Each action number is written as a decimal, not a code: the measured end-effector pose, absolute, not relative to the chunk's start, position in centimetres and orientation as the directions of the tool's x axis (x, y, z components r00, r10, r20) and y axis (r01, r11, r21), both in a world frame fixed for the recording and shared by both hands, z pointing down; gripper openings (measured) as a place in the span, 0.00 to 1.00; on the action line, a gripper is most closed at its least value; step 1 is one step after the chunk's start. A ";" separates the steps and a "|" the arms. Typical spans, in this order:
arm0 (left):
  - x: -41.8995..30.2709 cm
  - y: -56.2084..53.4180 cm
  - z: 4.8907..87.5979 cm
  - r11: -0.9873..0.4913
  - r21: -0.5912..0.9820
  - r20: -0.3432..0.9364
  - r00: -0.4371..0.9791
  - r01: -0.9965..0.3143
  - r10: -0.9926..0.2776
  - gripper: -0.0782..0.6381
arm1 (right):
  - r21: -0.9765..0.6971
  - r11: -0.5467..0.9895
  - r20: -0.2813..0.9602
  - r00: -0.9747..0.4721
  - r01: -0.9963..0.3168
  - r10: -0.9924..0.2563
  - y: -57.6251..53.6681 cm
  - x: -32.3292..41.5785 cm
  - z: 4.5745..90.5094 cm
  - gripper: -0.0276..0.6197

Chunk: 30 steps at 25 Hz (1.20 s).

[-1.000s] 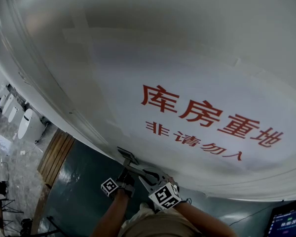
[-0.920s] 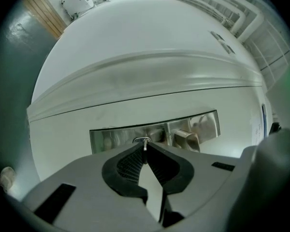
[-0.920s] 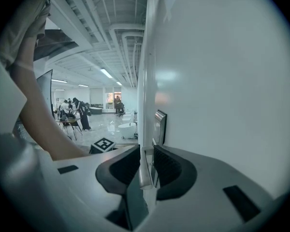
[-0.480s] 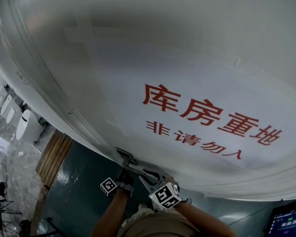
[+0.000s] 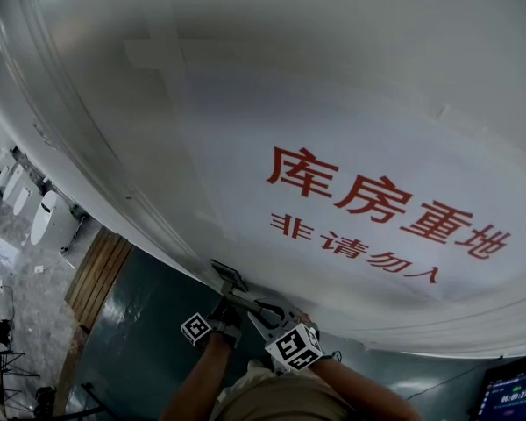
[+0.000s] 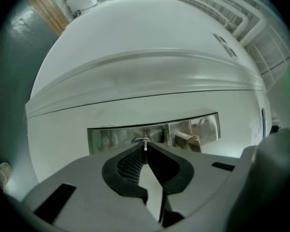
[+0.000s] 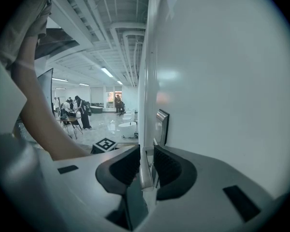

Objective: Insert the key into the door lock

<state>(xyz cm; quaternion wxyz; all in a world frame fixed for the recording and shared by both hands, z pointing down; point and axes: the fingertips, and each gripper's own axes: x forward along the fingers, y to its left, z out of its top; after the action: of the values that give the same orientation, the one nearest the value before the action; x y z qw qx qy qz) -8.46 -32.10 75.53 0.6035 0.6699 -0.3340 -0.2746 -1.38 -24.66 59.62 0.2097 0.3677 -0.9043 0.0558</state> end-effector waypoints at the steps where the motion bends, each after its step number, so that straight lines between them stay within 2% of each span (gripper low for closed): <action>1: -8.4 -32.1 75.5 -0.042 0.995 0.027 0.621 -0.096 -0.784 0.15 | 0.056 0.724 0.421 -0.642 -0.687 -0.641 -24.7 -1.4 59.6 0.18; 4: -8.5 -32.0 75.5 -0.041 0.996 0.018 0.614 -0.082 -0.789 0.15 | 0.059 0.724 0.425 -0.639 -0.688 -0.641 -24.6 -1.4 59.6 0.18; 9: -8.6 -32.1 75.9 -0.087 0.980 0.049 0.635 -0.181 -0.771 0.15 | 0.063 0.717 0.436 -0.627 -0.694 -0.646 -24.6 -1.0 59.9 0.18; 21: -8.2 -32.6 75.5 -0.070 0.990 0.022 0.631 -0.121 -0.776 0.15 | 0.073 0.719 0.453 -0.619 -0.692 -0.641 -24.0 -1.5 60.0 0.18; 26: -8.3 -32.3 75.3 -0.069 0.996 -0.013 0.673 -0.057 -0.739 0.15 | 0.075 0.717 0.450 -0.618 -0.693 -0.645 -23.6 -1.6 59.5 0.18; 30: -8.8 -31.3 75.4 -0.080 0.995 -0.016 0.661 -0.066 -0.750 0.16 | 0.071 0.708 0.444 -0.614 -0.702 -0.653 -23.5 -1.3 59.2 0.18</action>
<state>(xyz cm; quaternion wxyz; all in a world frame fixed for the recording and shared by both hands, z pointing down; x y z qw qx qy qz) -8.75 -31.33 75.36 0.6083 0.6788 -0.3003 -0.2812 -1.32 -23.54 59.25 0.2244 0.3779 -0.8966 0.0549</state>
